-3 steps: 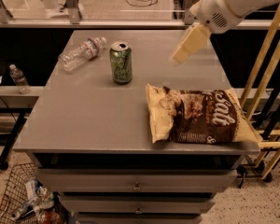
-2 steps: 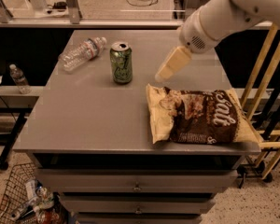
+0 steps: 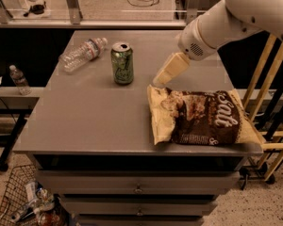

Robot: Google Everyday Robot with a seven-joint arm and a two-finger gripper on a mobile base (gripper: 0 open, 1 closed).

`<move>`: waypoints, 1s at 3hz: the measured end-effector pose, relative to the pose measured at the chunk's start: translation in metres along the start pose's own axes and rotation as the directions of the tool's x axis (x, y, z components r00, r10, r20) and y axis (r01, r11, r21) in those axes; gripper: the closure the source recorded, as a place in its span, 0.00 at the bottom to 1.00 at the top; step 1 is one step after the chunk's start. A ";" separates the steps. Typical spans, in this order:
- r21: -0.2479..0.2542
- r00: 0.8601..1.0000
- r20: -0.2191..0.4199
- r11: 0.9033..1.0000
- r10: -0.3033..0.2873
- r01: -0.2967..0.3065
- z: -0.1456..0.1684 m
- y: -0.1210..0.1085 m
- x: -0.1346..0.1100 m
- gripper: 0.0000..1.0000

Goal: Move green can near brown chip bag

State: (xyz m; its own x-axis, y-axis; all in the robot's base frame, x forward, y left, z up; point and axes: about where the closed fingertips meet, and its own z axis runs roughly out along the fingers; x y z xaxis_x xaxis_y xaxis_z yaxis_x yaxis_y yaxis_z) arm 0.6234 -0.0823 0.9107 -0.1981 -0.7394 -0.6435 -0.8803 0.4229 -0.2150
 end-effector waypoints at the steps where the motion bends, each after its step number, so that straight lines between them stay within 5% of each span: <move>1: 0.018 0.997 0.075 1.000 0.013 -0.015 0.014 -0.007 -0.017 0.00; 3: -0.053 0.982 0.189 0.999 0.012 -0.002 0.061 -0.003 -0.058 0.00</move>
Offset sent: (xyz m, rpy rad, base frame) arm 0.0499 0.0692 0.0009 0.2099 -0.0835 0.0352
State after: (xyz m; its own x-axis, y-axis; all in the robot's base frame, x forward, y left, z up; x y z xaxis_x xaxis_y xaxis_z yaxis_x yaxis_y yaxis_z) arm 0.6636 -0.0091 0.9039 -0.1234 -0.6224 -0.7729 -0.9014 0.3961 -0.1750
